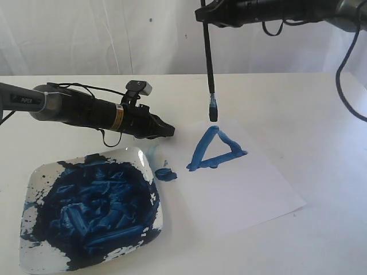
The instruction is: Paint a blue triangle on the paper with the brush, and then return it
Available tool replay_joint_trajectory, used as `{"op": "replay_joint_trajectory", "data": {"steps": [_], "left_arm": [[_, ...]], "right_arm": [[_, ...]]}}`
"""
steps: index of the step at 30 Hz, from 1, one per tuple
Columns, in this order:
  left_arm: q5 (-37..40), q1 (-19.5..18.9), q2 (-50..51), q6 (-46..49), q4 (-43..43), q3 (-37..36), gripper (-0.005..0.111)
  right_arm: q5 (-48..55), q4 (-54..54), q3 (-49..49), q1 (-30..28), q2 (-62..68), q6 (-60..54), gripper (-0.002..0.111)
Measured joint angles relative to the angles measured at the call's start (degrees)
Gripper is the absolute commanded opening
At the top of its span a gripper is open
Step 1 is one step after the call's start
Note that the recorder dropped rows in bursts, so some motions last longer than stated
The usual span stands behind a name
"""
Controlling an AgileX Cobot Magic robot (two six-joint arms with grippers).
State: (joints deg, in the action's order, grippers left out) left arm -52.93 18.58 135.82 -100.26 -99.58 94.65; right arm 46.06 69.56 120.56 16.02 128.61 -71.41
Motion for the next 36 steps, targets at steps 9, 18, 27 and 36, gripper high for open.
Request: {"op": "replay_joint_trajectory", "data": {"steps": [9,18,27,36], "left_arm": [[0.0,0.0,0.0,0.0,0.0,0.0,0.0],[0.0,0.0,0.0,0.0,0.0,0.0,0.0],[0.0,0.0,0.0,0.0,0.0,0.0,0.0],[0.0,0.0,0.0,0.0,0.0,0.0,0.0]], "right_arm": [[3.3,-0.3,0.0,-0.2,-5.2,10.2,0.0],[10.3,-2.0,0.0,-1.7,-6.0,18.4,0.0],[14.9,-2.8,0.0,-1.7,-6.0,19.1,0.0],[16.7,-2.8,0.0,-1.7,-6.0,19.4,0.0]]}}
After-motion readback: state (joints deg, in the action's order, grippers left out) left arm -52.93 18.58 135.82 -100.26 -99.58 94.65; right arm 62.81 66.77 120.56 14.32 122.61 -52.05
